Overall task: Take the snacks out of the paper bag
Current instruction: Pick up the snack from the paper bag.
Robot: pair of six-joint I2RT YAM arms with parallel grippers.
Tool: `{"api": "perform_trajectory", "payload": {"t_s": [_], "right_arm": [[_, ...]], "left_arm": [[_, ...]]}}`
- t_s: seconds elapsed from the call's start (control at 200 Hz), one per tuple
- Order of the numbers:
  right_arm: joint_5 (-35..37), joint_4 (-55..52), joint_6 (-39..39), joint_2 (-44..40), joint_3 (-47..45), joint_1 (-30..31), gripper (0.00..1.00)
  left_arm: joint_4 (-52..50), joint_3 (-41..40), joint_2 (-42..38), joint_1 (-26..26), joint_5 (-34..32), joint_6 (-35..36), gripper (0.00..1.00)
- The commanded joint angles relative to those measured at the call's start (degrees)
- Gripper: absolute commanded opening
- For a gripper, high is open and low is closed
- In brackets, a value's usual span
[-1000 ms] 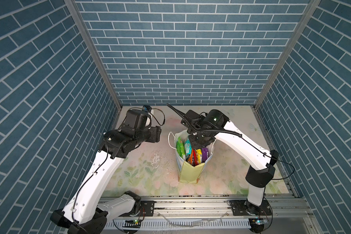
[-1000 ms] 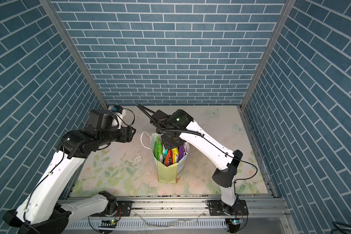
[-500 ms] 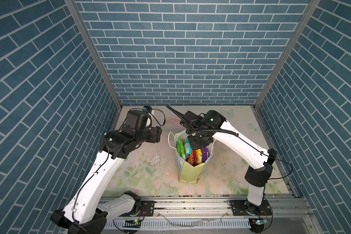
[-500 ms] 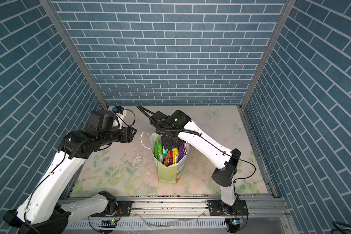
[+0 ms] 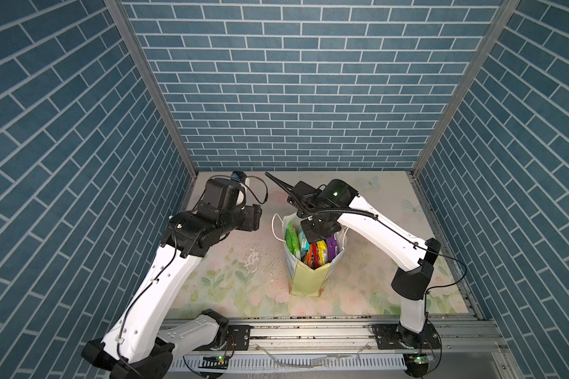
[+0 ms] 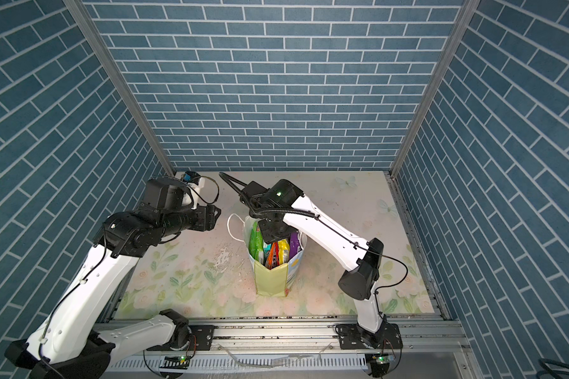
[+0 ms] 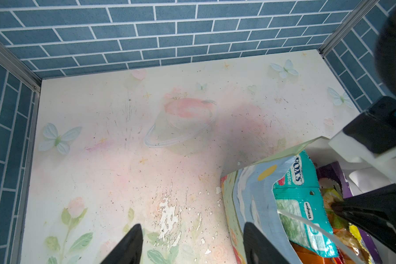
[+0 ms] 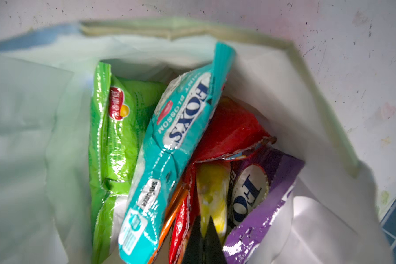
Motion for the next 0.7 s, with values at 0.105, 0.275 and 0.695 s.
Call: {"api": "perform_trajectory", "payload": {"t_s": [0.105, 0.275, 0.695], "right_arm": [[3.0, -1.0, 1.4, -2.0, 2.3, -0.1, 0.0], [4.3, -0.3, 1.1, -3.7, 3.6, -0.1, 0.0], [7.0, 0.4, -1.7, -5.9, 8.4, -0.1, 0.0]], "left_arm": [[0.2, -0.7, -0.4, 0.4, -0.5, 0.8, 0.71], [0.7, -0.3, 0.0, 0.4, -0.2, 1.1, 0.71], [1.0, -0.1, 0.4, 0.4, -0.2, 2.6, 0.69]]}}
